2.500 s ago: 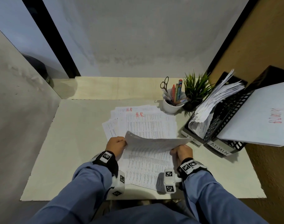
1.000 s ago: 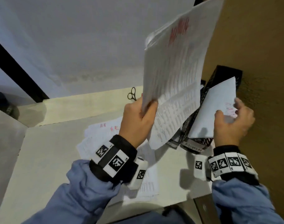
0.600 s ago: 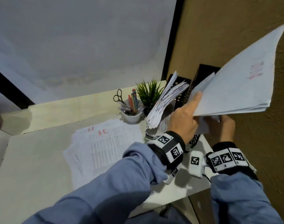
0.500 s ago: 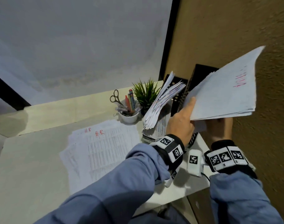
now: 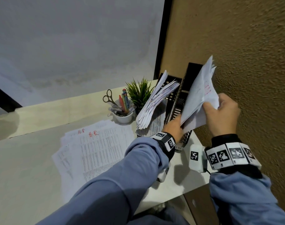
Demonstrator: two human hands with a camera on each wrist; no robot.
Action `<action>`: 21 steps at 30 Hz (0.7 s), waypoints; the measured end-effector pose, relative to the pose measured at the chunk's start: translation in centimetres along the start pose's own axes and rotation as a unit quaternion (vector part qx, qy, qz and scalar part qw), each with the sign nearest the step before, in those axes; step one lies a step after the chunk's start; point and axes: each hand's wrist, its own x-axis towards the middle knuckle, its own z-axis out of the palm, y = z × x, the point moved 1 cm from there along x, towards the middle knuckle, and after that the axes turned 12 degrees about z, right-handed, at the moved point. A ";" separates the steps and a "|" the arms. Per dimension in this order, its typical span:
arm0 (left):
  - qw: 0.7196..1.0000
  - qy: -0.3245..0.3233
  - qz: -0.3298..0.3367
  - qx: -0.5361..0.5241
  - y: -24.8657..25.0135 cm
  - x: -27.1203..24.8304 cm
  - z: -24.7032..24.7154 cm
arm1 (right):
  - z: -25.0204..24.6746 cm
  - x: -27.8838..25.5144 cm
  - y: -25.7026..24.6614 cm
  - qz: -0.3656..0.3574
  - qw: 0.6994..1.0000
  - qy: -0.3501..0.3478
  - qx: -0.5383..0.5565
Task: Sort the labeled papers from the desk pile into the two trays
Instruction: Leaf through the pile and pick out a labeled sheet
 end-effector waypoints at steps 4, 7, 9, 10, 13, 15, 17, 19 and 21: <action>0.988 -0.112 -0.025 0.101 -1.2 0.5 0.3 | 1.1 -1.1 0.1 0.045 0.995 -0.032 -0.081; 0.983 -0.133 -0.025 0.125 -1.1 0.2 -0.2 | 1.9 -1.8 0.9 0.092 0.977 -0.137 -0.132; 0.987 -0.108 -0.010 0.121 -0.8 -0.6 -1.2 | 1.7 -1.9 0.8 0.110 0.977 -0.145 -0.115; 0.991 -0.085 0.008 0.108 -0.7 -1.3 -1.9 | 1.4 -1.9 0.6 0.117 0.979 -0.130 -0.101; 0.999 0.001 0.045 -0.004 -1.3 -4.8 -3.7 | 0.9 -1.9 -0.3 0.072 0.997 -0.032 -0.023; 0.994 0.021 0.025 -0.105 -2.6 -8.0 -5.0 | 1.1 -2.6 -1.3 0.004 0.998 0.022 0.054; 0.987 0.025 -0.017 -0.158 -5.1 -11.4 -6.1 | 2.1 -4.3 -2.6 -0.080 0.991 0.027 0.102; 0.985 0.042 -0.088 -0.145 -8.8 -14.6 -7.0 | 4.1 -6.9 -3.4 -0.140 0.982 -0.015 0.125; 0.976 0.080 -0.180 -0.097 -13.4 -17.5 -7.3 | 7.2 -9.9 -3.2 -0.163 0.974 -0.096 0.127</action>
